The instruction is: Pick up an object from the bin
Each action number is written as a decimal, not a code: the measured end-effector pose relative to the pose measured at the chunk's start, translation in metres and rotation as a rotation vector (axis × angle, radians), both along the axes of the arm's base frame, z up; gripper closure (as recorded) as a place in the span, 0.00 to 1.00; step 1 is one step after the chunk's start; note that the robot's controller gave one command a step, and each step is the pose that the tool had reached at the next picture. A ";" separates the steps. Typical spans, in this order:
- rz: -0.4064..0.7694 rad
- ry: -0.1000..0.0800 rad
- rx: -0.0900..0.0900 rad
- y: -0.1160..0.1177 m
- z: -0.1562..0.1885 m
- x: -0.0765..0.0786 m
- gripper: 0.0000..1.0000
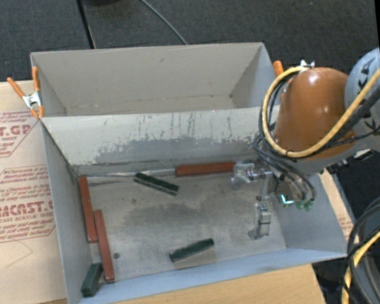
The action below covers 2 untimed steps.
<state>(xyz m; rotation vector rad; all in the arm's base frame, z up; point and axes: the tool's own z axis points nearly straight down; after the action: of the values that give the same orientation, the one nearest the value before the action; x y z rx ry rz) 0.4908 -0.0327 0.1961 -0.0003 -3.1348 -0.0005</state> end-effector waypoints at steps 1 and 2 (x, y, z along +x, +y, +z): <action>0.001 -0.008 -0.001 0.000 0.003 0.002 1.00; 0.001 -0.008 0.000 0.000 0.003 0.002 0.00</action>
Offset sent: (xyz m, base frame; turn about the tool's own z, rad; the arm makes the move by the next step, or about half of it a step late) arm 0.0000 0.0000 0.0000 0.0000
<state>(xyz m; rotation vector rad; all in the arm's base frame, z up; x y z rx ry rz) 0.4925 -0.0326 0.1994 0.0016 -3.1424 0.0002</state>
